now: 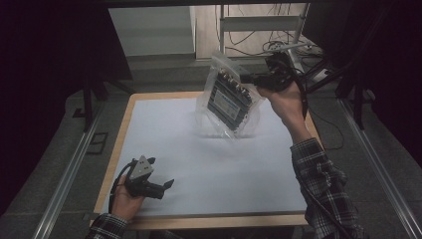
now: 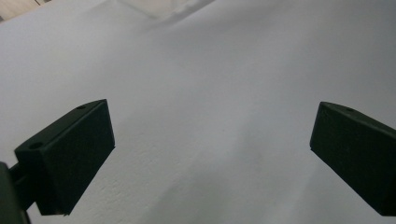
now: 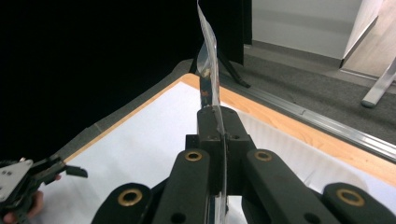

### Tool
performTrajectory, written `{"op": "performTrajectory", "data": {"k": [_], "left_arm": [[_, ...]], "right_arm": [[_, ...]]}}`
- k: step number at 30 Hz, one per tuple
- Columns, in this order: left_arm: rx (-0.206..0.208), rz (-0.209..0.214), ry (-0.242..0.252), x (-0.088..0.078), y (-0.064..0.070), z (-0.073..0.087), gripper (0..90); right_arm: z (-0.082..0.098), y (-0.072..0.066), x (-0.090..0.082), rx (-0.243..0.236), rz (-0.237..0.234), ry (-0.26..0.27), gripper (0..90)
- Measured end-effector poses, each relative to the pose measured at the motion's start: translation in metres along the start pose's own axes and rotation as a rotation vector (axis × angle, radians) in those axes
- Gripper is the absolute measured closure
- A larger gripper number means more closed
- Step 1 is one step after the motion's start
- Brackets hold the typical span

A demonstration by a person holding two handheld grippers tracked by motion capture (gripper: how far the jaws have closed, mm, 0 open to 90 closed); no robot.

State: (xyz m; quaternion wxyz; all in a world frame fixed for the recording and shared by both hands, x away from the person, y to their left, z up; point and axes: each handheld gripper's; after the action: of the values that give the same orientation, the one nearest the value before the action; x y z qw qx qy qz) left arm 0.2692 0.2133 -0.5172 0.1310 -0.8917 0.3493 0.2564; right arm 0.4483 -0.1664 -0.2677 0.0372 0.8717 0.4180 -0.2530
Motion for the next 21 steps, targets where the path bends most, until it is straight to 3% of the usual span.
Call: {"op": "performTrajectory", "data": {"k": [6, 13, 21], "left_arm": [[-0.021, 0.024, 0.028, -0.002, -0.003, 0.000, 0.9], [0.005, 0.015, 0.014, 0.000, -0.001, 0.000, 0.9], [0.005, 0.013, 0.014, 0.000, -0.001, 0.000, 0.9]], "right_arm": [[-0.013, 0.008, 0.008, 0.003, 0.021, 0.018, 89.1], [-0.024, 0.015, 0.017, -0.007, 0.047, 0.017, 89.1], [-0.030, 0.025, 0.028, -0.013, 0.066, 0.018, 89.1]]}}
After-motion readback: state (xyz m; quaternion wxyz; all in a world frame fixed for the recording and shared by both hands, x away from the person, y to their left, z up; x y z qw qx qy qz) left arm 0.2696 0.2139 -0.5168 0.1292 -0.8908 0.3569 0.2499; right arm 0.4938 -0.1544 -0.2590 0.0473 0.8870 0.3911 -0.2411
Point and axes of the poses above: each handheld gripper's, and its own axes: x roughly forward along the jaws, z roughly out of its underside, y roughly to its right, and after that the axes turned 1 degree about z, right-handed
